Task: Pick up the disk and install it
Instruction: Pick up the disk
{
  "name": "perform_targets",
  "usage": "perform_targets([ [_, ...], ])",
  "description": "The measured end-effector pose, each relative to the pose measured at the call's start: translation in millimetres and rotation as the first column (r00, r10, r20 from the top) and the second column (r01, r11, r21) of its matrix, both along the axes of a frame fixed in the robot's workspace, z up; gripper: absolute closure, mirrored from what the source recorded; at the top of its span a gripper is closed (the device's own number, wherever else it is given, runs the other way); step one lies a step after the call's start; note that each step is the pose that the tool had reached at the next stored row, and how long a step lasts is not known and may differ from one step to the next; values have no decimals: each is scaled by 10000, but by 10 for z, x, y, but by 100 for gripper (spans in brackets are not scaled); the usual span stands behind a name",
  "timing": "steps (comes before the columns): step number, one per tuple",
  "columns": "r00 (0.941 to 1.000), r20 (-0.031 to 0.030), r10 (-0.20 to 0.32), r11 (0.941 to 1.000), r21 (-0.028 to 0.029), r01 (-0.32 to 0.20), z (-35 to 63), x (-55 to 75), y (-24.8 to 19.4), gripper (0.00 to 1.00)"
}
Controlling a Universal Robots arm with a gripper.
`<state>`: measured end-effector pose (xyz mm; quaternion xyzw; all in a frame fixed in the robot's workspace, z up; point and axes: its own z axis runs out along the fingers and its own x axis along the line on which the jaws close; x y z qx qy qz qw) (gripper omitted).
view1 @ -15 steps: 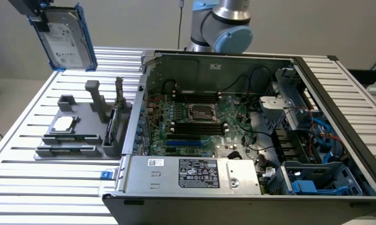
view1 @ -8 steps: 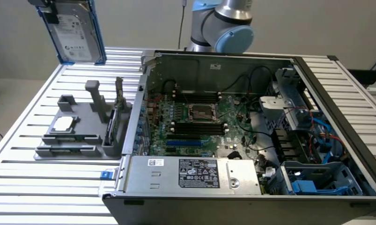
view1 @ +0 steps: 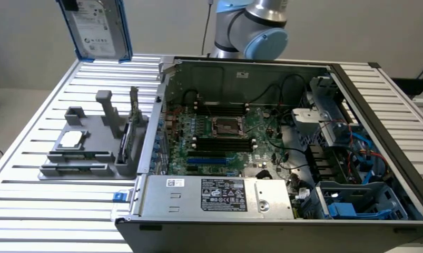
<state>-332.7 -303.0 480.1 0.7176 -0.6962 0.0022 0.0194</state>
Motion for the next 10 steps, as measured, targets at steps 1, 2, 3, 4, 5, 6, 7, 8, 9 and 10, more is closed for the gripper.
perform_targets([
  [1, 10000, -6, 0, 10000, 1, 0, 33, 48, -13, 68],
  [2, 10000, -16, 1, 10000, 1, -1, 58, 93, -25, 68],
  [3, 10000, -29, 1, 10000, 1, -1, 79, 140, -37, 68],
  [4, 10000, -45, 1, 10000, 1, -1, 98, 184, -48, 68],
  [5, 10000, -68, 0, 10000, 1, 0, 113, 229, -59, 68],
  [6, 10000, -89, 0, 10000, 1, 0, 126, 274, -70, 68],
  [7, 9999, -108, 1, 10000, 0, -1, 131, 319, -83, 68],
  [8, 9999, -123, 1, 10000, 1, -1, 130, 361, -94, 68],
  [9, 9999, -140, 1, 10000, 1, -1, 130, 407, -106, 68],
  [10, 9999, -154, 0, 10000, 3, 0, 130, 447, -115, 68],
])
